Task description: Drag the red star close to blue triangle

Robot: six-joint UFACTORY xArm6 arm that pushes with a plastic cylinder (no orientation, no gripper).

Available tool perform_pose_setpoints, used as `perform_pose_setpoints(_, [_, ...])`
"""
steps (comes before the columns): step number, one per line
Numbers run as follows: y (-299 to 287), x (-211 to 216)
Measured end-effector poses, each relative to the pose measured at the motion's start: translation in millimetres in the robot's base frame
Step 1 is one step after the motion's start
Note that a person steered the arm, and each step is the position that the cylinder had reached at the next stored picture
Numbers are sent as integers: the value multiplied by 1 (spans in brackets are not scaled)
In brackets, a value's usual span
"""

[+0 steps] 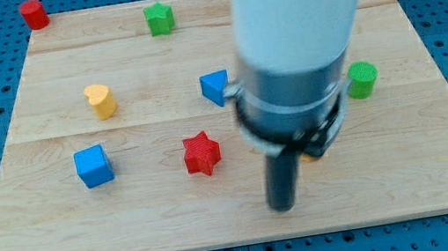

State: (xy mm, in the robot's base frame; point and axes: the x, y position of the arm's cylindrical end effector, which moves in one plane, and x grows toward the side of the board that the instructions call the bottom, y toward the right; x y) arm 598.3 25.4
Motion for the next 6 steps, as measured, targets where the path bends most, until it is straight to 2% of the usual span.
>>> perform_pose_setpoints(1, [-60, -14])
perform_pose_setpoints(2, [-62, -75])
perform_pose_setpoints(3, [-62, -109])
perform_pose_setpoints(4, [-46, -121])
perform_pose_setpoints(5, [6, -121])
perform_pose_setpoints(6, [-18, -128])
